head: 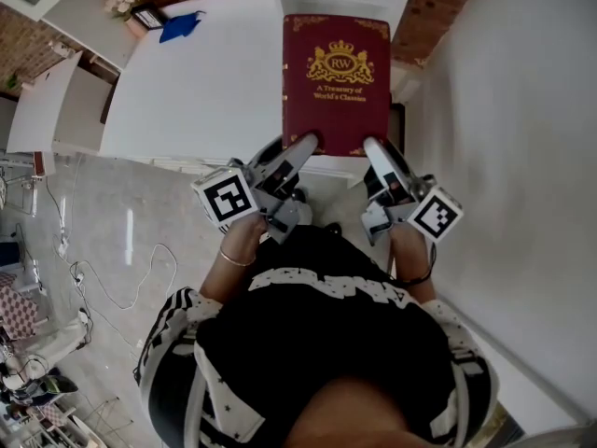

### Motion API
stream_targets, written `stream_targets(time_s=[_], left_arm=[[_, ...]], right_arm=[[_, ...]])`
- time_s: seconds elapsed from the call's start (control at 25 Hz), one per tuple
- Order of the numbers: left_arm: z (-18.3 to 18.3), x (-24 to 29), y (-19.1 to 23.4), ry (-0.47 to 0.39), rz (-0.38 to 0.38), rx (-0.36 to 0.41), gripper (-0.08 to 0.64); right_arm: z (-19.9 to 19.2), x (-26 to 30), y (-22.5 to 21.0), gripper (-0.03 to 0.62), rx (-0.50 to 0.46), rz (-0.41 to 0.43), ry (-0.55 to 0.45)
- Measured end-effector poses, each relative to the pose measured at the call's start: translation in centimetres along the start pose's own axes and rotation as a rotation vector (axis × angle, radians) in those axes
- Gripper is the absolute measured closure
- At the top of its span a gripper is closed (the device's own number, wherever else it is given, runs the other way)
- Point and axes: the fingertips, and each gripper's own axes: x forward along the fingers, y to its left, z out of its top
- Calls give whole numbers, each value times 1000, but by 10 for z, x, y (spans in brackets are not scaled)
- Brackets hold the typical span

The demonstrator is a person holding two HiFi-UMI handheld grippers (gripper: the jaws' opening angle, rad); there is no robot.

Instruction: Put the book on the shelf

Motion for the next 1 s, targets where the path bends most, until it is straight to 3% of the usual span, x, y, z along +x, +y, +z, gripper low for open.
stream_targets(time_s=[1.0], left_arm=[[6,5,13,36,-86,-8,281]], right_arm=[[-6,3,-5,328,-41,-57,-63]])
